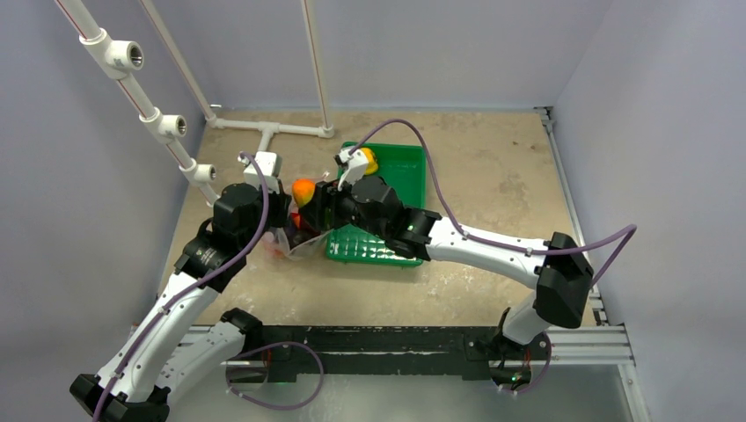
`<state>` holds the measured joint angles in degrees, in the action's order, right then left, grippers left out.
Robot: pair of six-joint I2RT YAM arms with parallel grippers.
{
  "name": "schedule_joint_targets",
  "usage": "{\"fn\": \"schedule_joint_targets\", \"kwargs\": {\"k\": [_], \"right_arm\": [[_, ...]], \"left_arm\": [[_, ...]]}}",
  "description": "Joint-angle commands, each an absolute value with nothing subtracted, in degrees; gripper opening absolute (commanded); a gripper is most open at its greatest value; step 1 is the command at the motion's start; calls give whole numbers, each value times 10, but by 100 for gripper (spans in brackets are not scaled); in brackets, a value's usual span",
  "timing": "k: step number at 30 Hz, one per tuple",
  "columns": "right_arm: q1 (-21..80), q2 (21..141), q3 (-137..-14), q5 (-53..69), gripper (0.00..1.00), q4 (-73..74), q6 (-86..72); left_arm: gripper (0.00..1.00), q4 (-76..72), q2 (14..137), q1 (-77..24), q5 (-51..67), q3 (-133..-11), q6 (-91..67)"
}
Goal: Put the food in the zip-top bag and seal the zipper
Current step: Place the fake fruit in the zipper food storage bag.
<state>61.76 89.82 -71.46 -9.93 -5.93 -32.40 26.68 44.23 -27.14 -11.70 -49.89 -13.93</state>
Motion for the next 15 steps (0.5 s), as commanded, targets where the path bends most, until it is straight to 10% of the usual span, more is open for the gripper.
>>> {"fn": "schedule_joint_targets", "kwargs": {"k": [1,15], "right_arm": [[625,903,-743,-129,72,-48,-329],[634,867,-747,-162,78,-53,-316]], "left_arm": [[0,250,438,-272,-113,-501,-142],[0,250,442,-272,-114,-500,-142]]}}
